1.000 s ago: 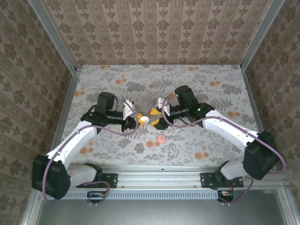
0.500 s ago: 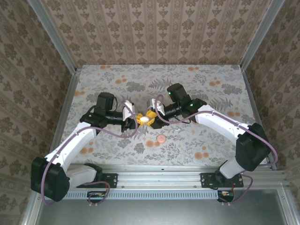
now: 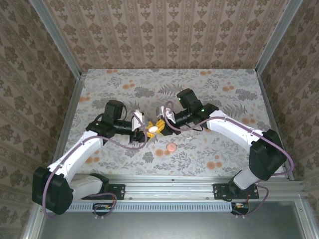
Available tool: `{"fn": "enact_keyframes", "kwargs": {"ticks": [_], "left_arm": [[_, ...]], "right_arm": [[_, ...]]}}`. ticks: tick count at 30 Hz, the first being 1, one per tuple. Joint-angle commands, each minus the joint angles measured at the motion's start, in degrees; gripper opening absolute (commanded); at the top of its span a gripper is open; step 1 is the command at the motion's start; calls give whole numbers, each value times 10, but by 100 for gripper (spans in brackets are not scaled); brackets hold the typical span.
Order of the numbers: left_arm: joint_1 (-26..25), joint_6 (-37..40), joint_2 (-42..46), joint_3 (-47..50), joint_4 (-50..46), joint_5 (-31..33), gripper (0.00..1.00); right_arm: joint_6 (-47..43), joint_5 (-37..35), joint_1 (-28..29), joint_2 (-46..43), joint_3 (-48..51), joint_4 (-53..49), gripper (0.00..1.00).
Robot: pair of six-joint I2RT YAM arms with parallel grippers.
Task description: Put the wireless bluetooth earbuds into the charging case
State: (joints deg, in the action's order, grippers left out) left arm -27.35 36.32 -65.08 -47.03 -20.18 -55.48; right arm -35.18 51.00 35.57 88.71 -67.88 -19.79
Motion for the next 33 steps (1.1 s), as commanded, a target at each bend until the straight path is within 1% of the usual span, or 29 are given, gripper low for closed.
{"fn": "enact_keyframes", "kwargs": {"ticks": [1, 6, 10, 16, 20, 23, 26, 33], "left_arm": [[-5, 34, 12, 10, -7, 0, 49], [-9, 38, 10, 8, -14, 8, 48], [-11, 37, 8, 10, -16, 16, 43], [-13, 29, 1, 11, -15, 24, 44], [-14, 23, -3, 11, -10, 21, 43], [-15, 21, -6, 11, -7, 23, 37], [-15, 11, -6, 13, 6, 17, 35], [-15, 6, -8, 13, 12, 14, 21]], "right_arm": [[-39, -4, 3, -5, -20, -35, 13], [-45, -14, 3, -11, -18, -38, 13], [-45, -13, 3, -14, -17, -31, 12], [-32, -9, 3, -18, -13, -7, 12], [-31, -7, 3, -18, -14, -5, 12], [-27, -6, 3, -15, -14, -4, 12], [-22, -6, 3, -12, -15, -5, 12], [-14, -7, 3, -15, -9, 6, 13]]}}
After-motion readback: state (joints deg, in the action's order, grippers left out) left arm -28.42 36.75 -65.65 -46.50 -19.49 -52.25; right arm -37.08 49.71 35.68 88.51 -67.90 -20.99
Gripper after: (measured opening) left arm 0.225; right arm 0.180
